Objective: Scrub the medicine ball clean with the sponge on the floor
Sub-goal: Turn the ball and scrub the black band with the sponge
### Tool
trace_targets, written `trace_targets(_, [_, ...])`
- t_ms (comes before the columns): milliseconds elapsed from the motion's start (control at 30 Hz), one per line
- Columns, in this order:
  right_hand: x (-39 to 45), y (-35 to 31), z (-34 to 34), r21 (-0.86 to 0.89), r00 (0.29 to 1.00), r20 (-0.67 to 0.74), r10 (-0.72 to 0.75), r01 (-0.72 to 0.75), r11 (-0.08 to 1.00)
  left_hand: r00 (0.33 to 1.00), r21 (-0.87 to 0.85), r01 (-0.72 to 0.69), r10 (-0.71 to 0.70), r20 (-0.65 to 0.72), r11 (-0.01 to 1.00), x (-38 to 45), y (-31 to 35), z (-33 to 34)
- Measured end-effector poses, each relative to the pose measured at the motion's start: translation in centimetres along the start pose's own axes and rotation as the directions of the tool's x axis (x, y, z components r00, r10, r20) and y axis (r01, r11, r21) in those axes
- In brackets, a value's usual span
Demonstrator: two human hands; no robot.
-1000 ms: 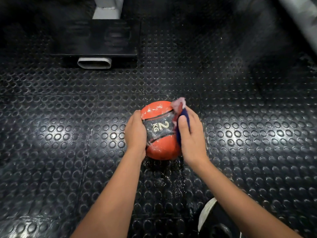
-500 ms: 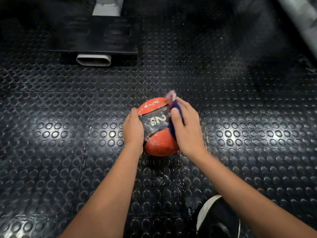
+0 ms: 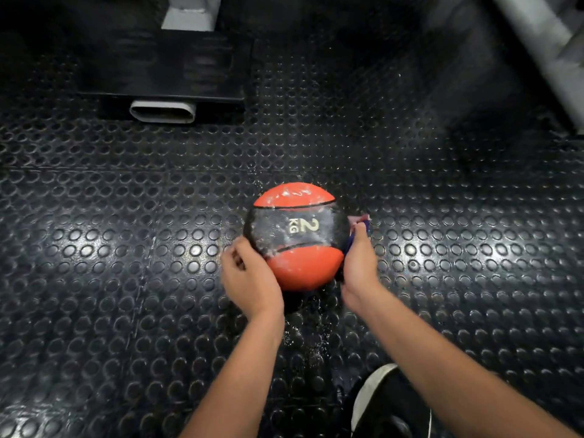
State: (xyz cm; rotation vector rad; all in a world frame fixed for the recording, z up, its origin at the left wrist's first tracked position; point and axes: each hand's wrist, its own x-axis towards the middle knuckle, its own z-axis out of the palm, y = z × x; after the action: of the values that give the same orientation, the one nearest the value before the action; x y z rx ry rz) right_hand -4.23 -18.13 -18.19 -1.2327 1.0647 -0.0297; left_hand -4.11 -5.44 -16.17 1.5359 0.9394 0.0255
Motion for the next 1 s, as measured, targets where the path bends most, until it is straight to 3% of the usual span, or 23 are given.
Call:
trace_targets(100, [-2.8, 1.7, 0.3, -0.102, 0.988, -0.105, -0.113, 0.102, 0.989, 1.000, -0.078, 0.027, -0.027, 0.000, 0.997, -1.2, -1.0, -0.1])
trace_targets(233, [-5.8, -0.2, -0.6, -0.129, 0.929, -0.031, -0.370, 0.363, 0.923, 0.994, -0.121, -0.019, 0.006, -0.108, 0.992, 0.3, 0.8, 0.5])
trace_targets(333, [-5.5, -2.1, 0.3, -0.307, 0.795, 0.195, -0.574, 0.605, 0.735, 0.996, -0.072, -0.031, 0.025, -0.088, 0.997, 0.8, 1.5, 0.5])
trace_targets(433, [-4.3, -3.1, 1.8, -0.405, 0.618, 0.466, -0.634, 0.785, 0.468, 0.985, 0.010, -0.155, 0.156, -0.070, 0.988, 0.9, 1.4, 0.4])
trace_targets(500, [-2.5, -2.8, 1.7, -0.407, 0.550, 0.504, -0.666, 0.831, 0.378, 0.976, 0.033, -0.213, 0.214, -0.039, 0.976, 0.9, 1.3, 0.6])
trace_targets(533, [-1.7, -2.6, 1.2, -0.384, 0.613, 0.442, -0.656, 0.789, 0.479, 0.973, 0.049, -0.229, 0.230, -0.013, 0.972, 0.8, 1.3, 0.8])
trace_targets(567, [-0.7, -2.3, 0.6, -0.337, 0.737, 0.357, -0.574, 0.675, 0.656, 0.969, 0.072, -0.246, 0.246, 0.013, 0.967, 0.7, 1.4, 0.9])
trace_targets(600, [0.4, -1.7, -0.1, -0.312, 0.860, 0.280, -0.426, 0.501, 0.807, 0.961, 0.100, -0.276, 0.273, 0.040, 0.956, 0.4, 1.5, 0.9])
trace_targets(633, [1.1, -1.3, -0.7, -0.325, 0.932, 0.245, -0.267, 0.338, 0.883, 0.951, 0.121, -0.307, 0.302, 0.059, 0.944, 0.1, 1.5, 0.8])
trace_targets(700, [1.3, -1.0, -1.5, -0.337, 0.969, 0.224, -0.107, 0.180, 0.924, 0.937, 0.160, -0.346, 0.334, 0.101, 0.924, -0.3, 1.5, 0.6])
trace_targets(733, [0.9, -1.2, -1.5, -0.336, 0.970, 0.214, -0.120, 0.188, 0.923, 0.935, 0.168, -0.351, 0.333, 0.123, 0.921, -0.1, 1.6, 0.6])
trace_targets(800, [-0.9, -2.0, -0.7, -0.319, 0.928, 0.234, -0.290, 0.355, 0.879, 0.935, 0.150, -0.342, 0.319, 0.154, 0.928, 0.8, 1.9, 0.2])
trace_targets(867, [-2.5, -3.0, 0.3, -0.306, 0.794, 0.343, -0.502, 0.599, 0.740, 0.935, 0.148, -0.332, 0.303, 0.186, 0.932, 1.6, 2.4, -0.1])
trace_targets(933, [-2.6, -3.0, 0.7, -0.311, 0.641, 0.458, -0.616, 0.765, 0.564, 0.927, 0.156, -0.344, 0.309, 0.212, 0.926, 2.1, 2.4, -0.1])
trace_targets(967, [-1.6, -2.4, 0.5, -0.311, 0.630, 0.453, -0.631, 0.775, 0.550, 0.920, 0.162, -0.359, 0.320, 0.224, 0.919, 2.0, 2.4, -0.1])
trace_targets(1000, [-0.7, -2.1, 0.2, -0.295, 0.686, 0.412, -0.599, 0.723, 0.625, 0.913, 0.170, -0.377, 0.334, 0.235, 0.910, 1.9, 2.4, -0.1])
